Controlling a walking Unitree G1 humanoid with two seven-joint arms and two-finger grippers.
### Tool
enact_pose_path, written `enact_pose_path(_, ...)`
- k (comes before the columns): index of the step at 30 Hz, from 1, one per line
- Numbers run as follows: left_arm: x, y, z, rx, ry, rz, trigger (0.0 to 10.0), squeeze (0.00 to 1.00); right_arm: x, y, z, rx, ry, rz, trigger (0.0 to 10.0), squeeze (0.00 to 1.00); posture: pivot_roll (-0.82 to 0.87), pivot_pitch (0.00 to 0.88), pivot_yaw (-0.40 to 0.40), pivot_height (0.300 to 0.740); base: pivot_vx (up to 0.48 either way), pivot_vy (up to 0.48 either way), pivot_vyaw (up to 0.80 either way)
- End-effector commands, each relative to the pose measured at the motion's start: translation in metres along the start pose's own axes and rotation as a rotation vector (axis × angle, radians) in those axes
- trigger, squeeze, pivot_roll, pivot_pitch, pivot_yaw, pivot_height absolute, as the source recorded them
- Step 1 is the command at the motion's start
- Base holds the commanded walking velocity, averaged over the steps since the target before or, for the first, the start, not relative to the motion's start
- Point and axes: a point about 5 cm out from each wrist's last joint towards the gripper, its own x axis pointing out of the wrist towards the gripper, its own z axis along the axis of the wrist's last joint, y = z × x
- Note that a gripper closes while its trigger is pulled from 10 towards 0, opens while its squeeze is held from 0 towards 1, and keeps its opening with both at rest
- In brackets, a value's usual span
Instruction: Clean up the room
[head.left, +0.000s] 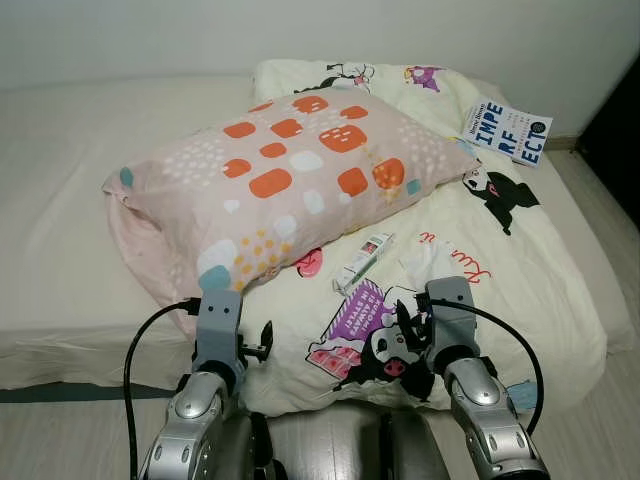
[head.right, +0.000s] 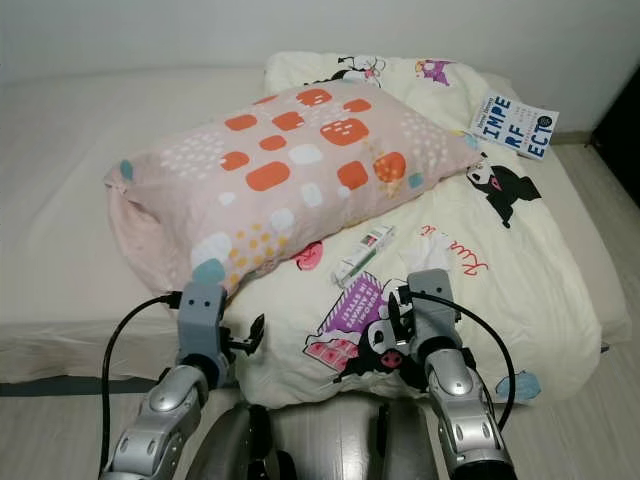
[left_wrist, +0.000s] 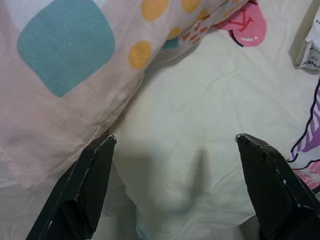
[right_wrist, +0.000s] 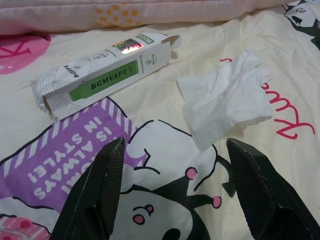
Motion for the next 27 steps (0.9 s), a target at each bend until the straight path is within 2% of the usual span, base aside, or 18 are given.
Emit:
enact_pose_path(1,-0.0040,0.0026,-0.0081,0.028,0.030,-0.003,10.0,0.00,-0.0041,0.0031,-0.0106,0.023,0.032,0.005,10.0,0.00,-0.02,0.329,0.066,0.613,0.000,0.000,0.00)
enact_pose_path(3,-0.0039,0.0024,-0.0078,0.037,0.027,-0.007,10.0,0.00,-0.0043,0.0033,-0.0108,0.024,0.032,0.005,10.0,0.00,-0.02,0.329,0.066,0.613,0.000,0.000,0.00)
enact_pose_path(5,-0.0045,0.0006,-0.0085,0.072,0.030,-0.022,10.0,0.00,-0.0043,0.0043,-0.0111,0.025,0.033,0.006,10.0,0.00,-0.02,0.329,0.068,0.613,0.000,-0.480,0.00)
enact_pose_path(9,-0.0053,0.0002,-0.0093,0.081,0.032,-0.021,10.0,0.00,-0.0044,0.0050,-0.0111,0.026,0.033,0.007,10.0,0.00,-0.02,0.328,0.069,0.613,0.000,-0.480,0.00)
enact_pose_path(14,-0.0053,0.0029,-0.0104,0.062,0.040,0.003,10.0,0.00,-0.0045,0.0064,-0.0115,0.027,0.032,0.009,10.0,0.00,-0.01,0.328,0.068,0.613,0.000,0.000,0.00)
enact_pose_path(27,-0.0044,0.0059,-0.0117,0.079,0.048,0.015,10.0,0.00,-0.0033,0.0061,-0.0117,0.025,0.031,0.008,10.0,0.00,-0.01,0.331,0.069,0.613,0.000,0.000,0.00)
